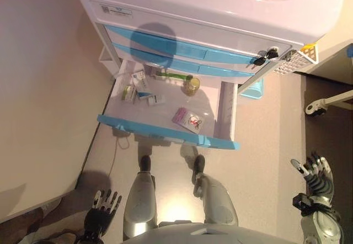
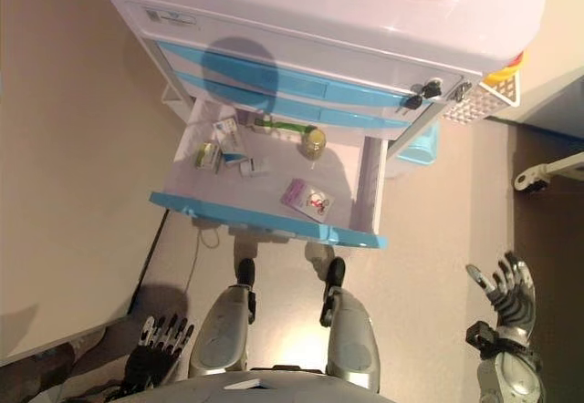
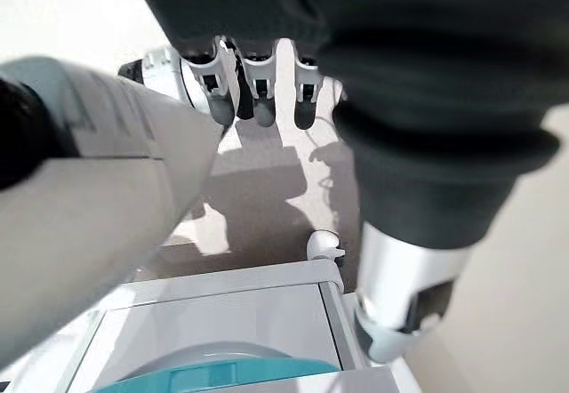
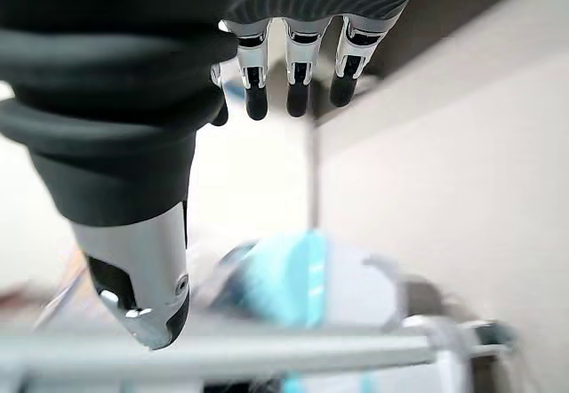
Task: Open the drawer and pick up the medicine
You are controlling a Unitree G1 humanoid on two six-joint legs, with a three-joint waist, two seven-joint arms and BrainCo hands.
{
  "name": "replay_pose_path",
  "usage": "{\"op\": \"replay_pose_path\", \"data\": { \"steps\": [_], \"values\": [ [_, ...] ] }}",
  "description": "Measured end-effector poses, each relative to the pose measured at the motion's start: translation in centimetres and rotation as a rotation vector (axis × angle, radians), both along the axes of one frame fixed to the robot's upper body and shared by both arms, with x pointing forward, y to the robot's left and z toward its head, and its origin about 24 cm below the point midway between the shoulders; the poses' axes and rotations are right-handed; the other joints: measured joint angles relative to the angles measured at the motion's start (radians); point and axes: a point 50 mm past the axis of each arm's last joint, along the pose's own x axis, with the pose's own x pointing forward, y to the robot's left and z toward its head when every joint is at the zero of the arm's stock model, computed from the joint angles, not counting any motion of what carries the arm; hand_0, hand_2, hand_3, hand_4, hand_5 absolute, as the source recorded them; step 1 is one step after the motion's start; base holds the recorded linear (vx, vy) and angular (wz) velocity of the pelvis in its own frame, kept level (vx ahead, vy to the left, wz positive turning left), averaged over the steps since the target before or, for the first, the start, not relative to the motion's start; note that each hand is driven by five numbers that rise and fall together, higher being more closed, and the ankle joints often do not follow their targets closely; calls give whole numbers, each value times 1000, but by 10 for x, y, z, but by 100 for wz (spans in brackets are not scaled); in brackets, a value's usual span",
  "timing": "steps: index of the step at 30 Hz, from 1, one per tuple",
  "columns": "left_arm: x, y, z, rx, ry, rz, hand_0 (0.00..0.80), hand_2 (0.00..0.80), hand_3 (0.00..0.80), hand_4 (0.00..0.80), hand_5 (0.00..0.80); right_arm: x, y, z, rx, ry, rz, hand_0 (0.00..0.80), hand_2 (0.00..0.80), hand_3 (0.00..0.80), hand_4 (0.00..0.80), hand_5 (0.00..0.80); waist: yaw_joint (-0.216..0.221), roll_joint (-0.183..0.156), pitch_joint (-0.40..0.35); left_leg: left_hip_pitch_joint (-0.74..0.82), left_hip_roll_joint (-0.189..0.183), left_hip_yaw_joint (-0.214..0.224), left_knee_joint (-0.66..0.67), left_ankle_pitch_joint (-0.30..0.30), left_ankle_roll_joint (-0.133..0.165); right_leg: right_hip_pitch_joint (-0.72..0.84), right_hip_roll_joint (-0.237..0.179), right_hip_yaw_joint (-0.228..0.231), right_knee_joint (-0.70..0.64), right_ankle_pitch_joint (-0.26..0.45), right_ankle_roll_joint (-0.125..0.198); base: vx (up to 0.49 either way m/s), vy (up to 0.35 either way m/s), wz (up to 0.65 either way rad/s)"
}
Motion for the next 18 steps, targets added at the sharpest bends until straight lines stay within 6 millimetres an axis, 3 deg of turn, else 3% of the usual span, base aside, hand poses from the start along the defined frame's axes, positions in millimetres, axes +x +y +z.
{"op": "replay_pose_path", "data": {
  "steps": [5,11,18],
  "values": [
    [-2,0,0,14,13,-23,0,0,0,0,0,11,0,43,-238,-56,211,0,0,0,0,0,3,-7,-5,6,-1,11,0,-4,6,24,-2,0,-26,6,9,26,18,5],
    [-7,3,-1,40,39,-47,0,0,0,0,0,21,21,89,-425,-135,503,0,0,0,0,0,5,-7,-11,20,-2,15,-5,-10,10,52,-4,1,-50,10,15,36,22,3],
    [-19,3,-6,63,116,-79,0,0,0,0,0,33,31,109,-564,-69,706,0,0,0,0,0,13,4,-38,34,-5,19,-22,-10,8,75,-4,-6,-68,11,17,37,5,3]
  ]
}}
